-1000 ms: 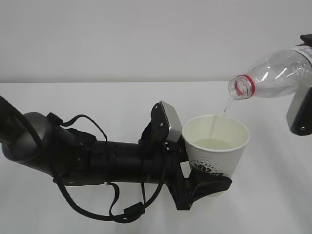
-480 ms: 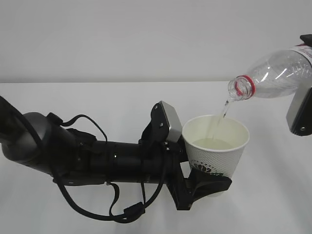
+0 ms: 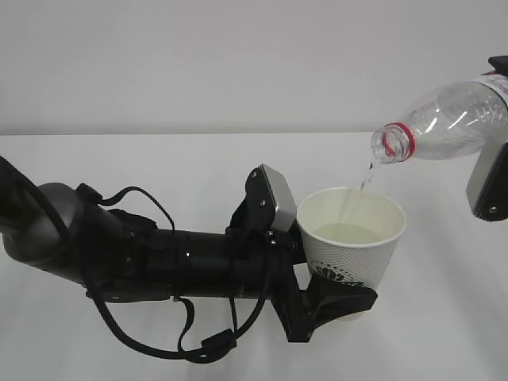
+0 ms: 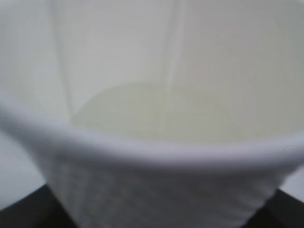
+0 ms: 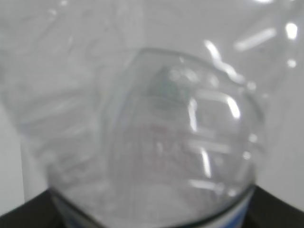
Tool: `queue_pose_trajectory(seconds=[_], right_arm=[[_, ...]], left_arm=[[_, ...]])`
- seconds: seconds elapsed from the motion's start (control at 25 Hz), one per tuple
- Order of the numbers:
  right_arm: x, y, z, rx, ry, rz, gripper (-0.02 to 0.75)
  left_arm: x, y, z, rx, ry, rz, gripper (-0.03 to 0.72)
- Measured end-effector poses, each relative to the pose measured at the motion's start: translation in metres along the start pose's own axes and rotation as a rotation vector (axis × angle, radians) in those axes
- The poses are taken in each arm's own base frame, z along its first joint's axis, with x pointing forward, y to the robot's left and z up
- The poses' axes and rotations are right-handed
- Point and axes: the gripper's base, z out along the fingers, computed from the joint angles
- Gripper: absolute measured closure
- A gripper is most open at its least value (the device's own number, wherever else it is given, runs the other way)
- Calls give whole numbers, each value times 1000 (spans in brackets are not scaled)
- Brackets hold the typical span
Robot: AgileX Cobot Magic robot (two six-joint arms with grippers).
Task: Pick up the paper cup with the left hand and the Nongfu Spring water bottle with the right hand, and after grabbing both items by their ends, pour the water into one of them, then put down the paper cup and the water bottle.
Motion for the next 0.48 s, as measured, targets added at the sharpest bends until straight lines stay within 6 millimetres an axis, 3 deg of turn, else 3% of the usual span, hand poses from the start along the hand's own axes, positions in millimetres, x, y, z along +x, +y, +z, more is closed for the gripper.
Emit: queue_pose_trajectory(seconds=[0.48], right_arm=[[0,0,0,0,0,0,297]], left_arm=[[0,0,0,0,0,0,146]])
